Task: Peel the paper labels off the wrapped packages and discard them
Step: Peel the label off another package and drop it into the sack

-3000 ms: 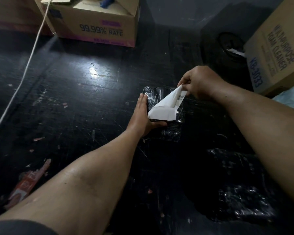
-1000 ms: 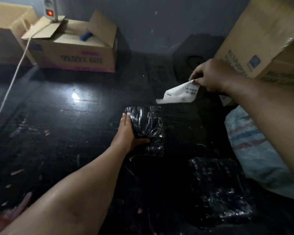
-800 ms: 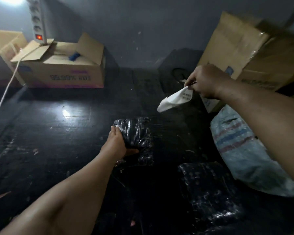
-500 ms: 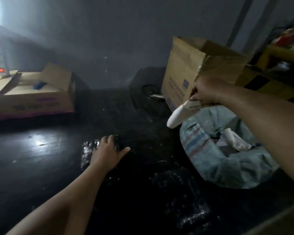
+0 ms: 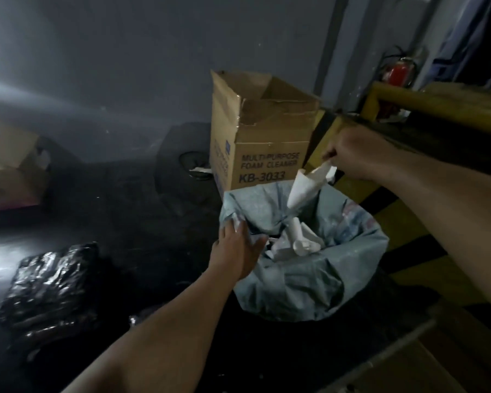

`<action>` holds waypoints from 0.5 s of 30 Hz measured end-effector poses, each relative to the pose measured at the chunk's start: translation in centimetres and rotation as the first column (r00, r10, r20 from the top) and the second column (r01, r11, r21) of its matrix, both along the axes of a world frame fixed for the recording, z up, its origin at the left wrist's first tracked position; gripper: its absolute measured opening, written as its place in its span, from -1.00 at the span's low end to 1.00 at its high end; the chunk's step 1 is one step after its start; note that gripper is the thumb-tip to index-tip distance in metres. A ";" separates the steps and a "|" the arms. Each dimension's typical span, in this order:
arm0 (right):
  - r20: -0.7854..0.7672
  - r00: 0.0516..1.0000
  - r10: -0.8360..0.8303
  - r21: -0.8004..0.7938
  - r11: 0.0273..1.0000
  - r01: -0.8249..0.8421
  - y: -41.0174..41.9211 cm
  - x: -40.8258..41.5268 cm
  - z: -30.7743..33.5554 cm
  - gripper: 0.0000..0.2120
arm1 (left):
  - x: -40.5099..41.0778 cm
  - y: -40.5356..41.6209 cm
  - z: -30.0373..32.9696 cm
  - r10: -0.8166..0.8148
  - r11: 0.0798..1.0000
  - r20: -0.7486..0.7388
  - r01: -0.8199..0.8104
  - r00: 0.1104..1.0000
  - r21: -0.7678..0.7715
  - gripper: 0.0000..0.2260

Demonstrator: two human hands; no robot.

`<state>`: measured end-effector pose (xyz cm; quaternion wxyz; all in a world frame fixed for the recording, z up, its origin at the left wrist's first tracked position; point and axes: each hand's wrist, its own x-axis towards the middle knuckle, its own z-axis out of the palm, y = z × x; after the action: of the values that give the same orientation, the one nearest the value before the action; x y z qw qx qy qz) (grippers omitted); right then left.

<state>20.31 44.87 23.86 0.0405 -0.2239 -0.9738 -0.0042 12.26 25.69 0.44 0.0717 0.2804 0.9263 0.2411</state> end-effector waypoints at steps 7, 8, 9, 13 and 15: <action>0.042 0.998 0.055 0.057 0.997 -0.057 5.7 0.9 -3.2 -0.83 | 1.9 6.0 -2.9 0.074 0.997 0.038 -0.073 0.997 -0.013 -0.12; 0.046 0.997 0.068 0.051 0.996 -0.070 6.3 0.8 -3.4 -0.82 | 1.7 6.1 -3.2 0.077 0.997 0.027 -0.077 0.997 -0.006 -0.11; 0.030 0.996 0.087 0.066 0.994 -0.089 6.9 0.6 -3.8 -0.81 | 1.6 6.1 -3.5 0.074 0.997 0.014 -0.074 0.997 -0.002 -0.10; 0.064 0.993 0.102 0.065 0.992 -0.106 8.4 -0.7 -5.6 -0.78 | 1.5 5.8 -3.9 0.049 0.999 -0.029 -0.049 0.998 0.005 -0.02; 0.112 0.988 0.110 -0.018 0.994 -0.109 8.8 -1.6 -6.2 -0.75 | 1.5 5.9 -4.0 0.048 0.999 -0.022 -0.047 0.999 0.020 -0.06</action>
<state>18.75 53.71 17.71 -0.0157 -0.1698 -0.9853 -0.0089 13.74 31.57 -3.53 0.0530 0.2617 0.9311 0.2484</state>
